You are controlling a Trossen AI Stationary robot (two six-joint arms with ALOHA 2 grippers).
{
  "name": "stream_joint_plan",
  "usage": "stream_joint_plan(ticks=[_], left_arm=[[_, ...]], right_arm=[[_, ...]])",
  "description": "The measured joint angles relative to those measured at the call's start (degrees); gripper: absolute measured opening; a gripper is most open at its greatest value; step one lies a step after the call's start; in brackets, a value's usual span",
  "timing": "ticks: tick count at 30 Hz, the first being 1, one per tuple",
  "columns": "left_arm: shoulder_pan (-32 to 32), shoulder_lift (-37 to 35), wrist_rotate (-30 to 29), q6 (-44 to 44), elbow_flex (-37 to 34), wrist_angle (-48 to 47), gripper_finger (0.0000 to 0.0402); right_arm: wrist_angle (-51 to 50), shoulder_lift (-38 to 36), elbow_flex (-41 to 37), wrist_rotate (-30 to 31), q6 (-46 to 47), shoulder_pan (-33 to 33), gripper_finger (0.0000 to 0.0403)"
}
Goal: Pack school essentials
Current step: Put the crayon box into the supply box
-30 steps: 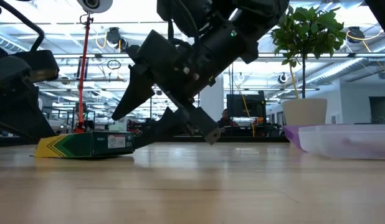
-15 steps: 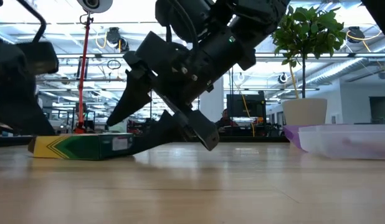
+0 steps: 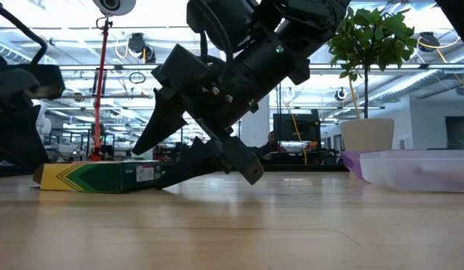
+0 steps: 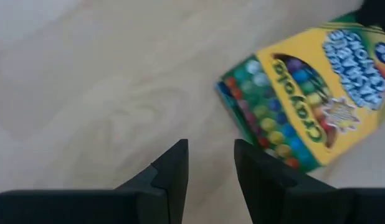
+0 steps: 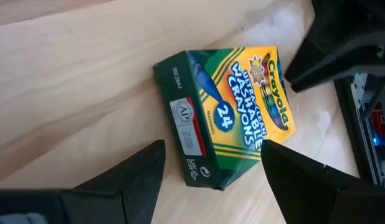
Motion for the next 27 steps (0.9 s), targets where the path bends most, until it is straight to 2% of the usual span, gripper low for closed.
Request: stream_joint_plan(ticks=[7, 21, 27], left_arm=[[0.25, 3.21, 0.81, 4.85, 0.02, 8.98, 0.0131], [3.81, 7.61, 1.08, 13.70, 0.00, 20.14, 0.0131], [4.11, 7.61, 1.41, 12.72, 0.07, 18.26, 0.0131]], right_arm=[[-0.02, 0.00, 0.00, 0.02, 0.57, 0.00, 0.0263], [-0.25, 0.00, -0.04, -0.03, 0.75, 0.09, 0.0263], [-1.18, 0.00, -0.02, 3.16, -2.13, 1.56, 0.0263]])
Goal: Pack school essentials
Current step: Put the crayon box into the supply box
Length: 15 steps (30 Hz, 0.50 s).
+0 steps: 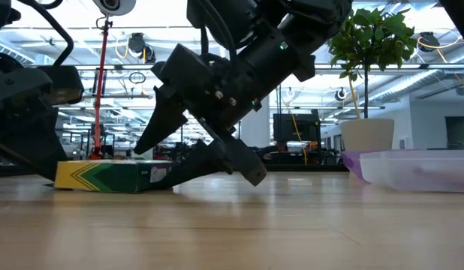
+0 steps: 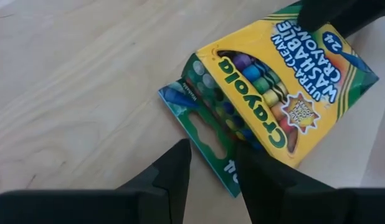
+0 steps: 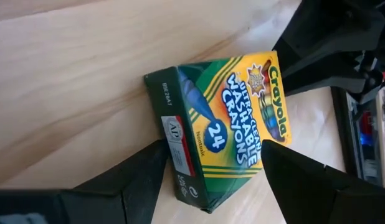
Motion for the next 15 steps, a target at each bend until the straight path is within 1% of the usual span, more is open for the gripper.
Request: stream_joint_plan(ticks=[6, 15], left_arm=[[0.04, -0.02, 0.29, -0.01, 0.06, -0.43, 0.0131], [0.92, -0.02, 0.01, 0.27, 0.04, -0.84, 0.0131]], right_arm=[[-0.69, 0.00, 0.02, 3.17, -0.73, 1.39, 0.0267], [0.87, 0.00, -0.02, 2.92, -7.01, 1.41, 0.0267]])
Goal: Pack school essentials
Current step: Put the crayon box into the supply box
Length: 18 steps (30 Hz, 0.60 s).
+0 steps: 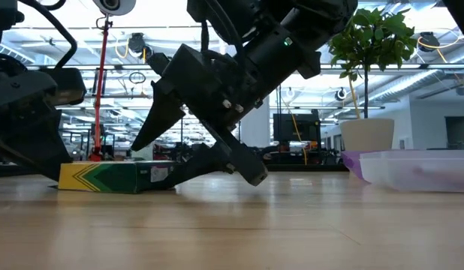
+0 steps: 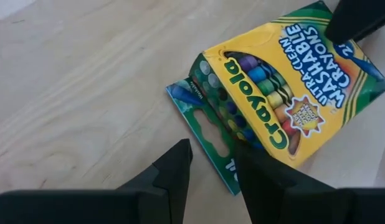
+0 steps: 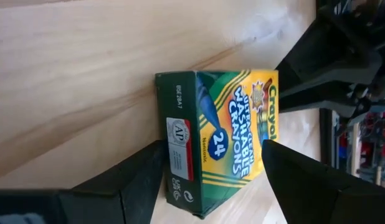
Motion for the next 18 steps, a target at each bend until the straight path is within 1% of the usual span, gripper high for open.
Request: stream_joint_plan(ticks=[7, 18], left_arm=[[0.24, -0.06, 0.67, 0.20, 0.04, -0.93, 0.0131], [0.24, -0.09, 1.07, 0.02, 0.04, -2.32, 0.0131]], right_arm=[[3.10, 0.04, -0.07, 0.66, -0.82, 0.10, 0.0267], [3.64, 0.04, -0.07, 1.54, -0.75, 0.39, 0.0267]])
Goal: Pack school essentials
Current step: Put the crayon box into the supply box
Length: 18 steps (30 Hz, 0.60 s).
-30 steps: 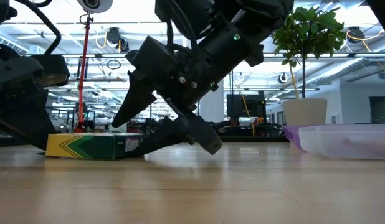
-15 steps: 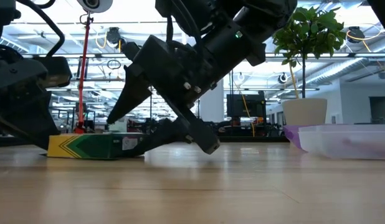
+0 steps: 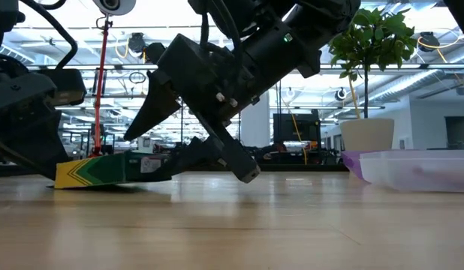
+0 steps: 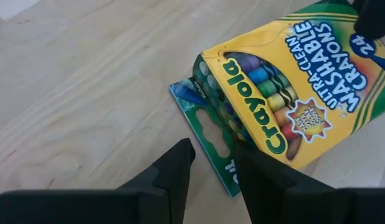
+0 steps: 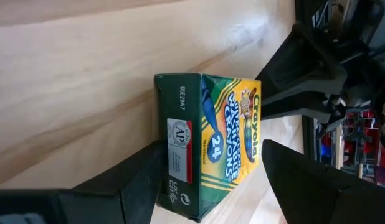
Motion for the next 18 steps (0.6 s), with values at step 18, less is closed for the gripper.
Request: stream_joint_plan(ticks=[18], left_arm=[[0.00, 0.02, 0.50, 2.83, -0.04, -0.43, 0.0131]], right_arm=[[-10.14, -2.82, -0.19, 4.08, -1.83, -1.47, 0.0267]])
